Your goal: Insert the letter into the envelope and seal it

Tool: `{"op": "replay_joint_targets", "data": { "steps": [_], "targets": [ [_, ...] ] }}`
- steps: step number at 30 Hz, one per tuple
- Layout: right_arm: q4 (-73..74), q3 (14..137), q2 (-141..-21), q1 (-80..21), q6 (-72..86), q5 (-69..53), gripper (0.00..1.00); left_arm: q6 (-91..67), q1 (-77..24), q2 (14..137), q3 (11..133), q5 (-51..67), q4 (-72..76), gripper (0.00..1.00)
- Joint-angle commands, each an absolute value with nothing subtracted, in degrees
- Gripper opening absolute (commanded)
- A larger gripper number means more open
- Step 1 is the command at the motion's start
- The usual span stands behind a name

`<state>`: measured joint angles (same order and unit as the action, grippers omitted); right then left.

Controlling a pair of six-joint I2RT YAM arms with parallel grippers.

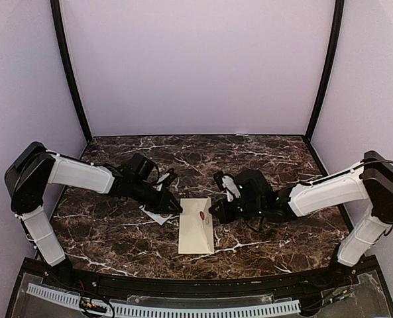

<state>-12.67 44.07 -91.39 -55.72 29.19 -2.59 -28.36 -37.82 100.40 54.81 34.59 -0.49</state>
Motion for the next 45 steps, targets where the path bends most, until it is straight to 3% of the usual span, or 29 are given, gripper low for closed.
{"op": "replay_joint_targets", "data": {
  "steps": [1, 23, 37, 45],
  "targets": [
    [-14.46, 47.6, -94.47, -55.61, 29.57, -7.47, 0.02, -32.24, -37.93, 98.16, 50.16, 33.21, 5.03, 0.21],
    [-15.07, 53.99, -104.32, -56.34, 29.29, -12.21, 0.0, -30.9, -38.16, 103.41, 49.75, 35.18, 5.6, 0.16],
    [-16.72, 51.45, -96.96, -56.33, 29.05, -14.42, 0.0, -30.33, -38.23, 103.36, 50.27, 35.22, 4.93, 0.16],
    [-13.32, 50.0, -94.49, -55.98, 29.14, -9.22, 0.0, -30.23, -38.23, 103.45, 50.36, 35.24, 4.74, 0.16]
  ]
}}
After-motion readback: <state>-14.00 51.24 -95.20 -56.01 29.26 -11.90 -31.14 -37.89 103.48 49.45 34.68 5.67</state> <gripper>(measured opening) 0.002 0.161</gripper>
